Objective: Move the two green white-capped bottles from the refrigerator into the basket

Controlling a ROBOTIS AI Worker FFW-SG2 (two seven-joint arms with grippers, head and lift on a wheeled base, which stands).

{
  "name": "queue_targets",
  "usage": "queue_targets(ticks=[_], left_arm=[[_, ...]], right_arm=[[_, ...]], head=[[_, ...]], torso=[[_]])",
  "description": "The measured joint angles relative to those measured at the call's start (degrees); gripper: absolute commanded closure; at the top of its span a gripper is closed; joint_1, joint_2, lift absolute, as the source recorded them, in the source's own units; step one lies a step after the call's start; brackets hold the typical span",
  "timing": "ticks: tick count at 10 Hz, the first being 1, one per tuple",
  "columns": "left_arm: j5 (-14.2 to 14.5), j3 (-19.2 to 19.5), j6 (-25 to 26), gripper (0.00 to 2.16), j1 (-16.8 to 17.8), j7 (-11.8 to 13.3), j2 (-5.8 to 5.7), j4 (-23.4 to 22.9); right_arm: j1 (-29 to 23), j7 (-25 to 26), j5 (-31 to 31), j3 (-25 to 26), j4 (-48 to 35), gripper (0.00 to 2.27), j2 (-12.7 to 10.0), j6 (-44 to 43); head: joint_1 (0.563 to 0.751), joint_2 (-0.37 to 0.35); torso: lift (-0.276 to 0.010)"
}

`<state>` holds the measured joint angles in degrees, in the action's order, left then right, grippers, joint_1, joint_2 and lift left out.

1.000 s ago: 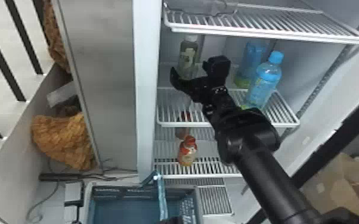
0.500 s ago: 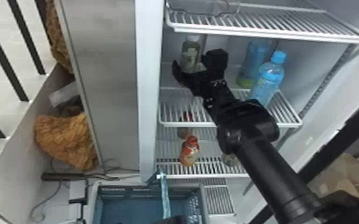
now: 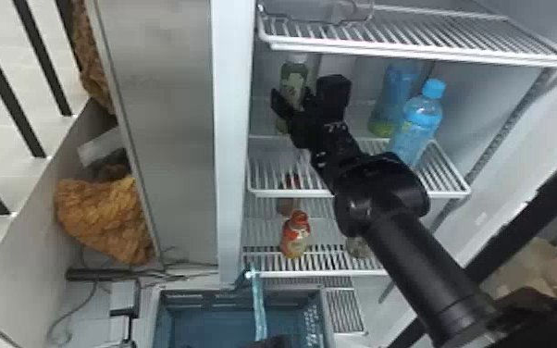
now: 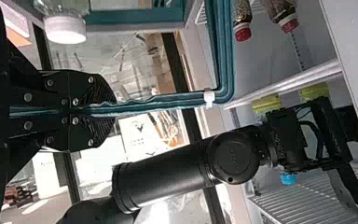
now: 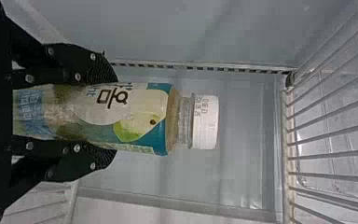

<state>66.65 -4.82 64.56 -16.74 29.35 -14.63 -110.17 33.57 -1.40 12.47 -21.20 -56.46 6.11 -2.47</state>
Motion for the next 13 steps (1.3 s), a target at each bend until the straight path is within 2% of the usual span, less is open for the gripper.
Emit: queue_targets(ticks=[4, 7, 11, 13], left_arm=[[0.41, 0.31, -0.01, 1.17, -0.74, 0.0, -0.18, 0.04], [0.67, 0.57, -0.02, 1.17, -1.44, 0.16, -0.22, 0.03], [0.89, 0.92, -0.29, 1.17, -1.94, 0.4, -0.04, 0.0], [0.99, 0.85, -0.3, 1.17, -1.96, 0.46, -0.04, 0.0]], right_arm=[[-2.7, 0.0, 0.23, -0.24, -2.81, 0.88, 0.11, -1.58], [-10.5, -0.07, -0.43, 2.81, -13.32, 0.88, 0.28, -1.62], [-21.02, -1.91, -2.77, 8.9, -27.42, 0.88, 0.3, 0.86], [-25.48, -3.28, -2.59, 9.94, -34.55, 0.88, 0.95, 2.93]], head=[[0.695, -0.13], [0.695, -0.131], [0.695, -0.171], [0.695, -0.176]], torso=[[-0.004], [-0.004], [-0.004], [-0.004]])
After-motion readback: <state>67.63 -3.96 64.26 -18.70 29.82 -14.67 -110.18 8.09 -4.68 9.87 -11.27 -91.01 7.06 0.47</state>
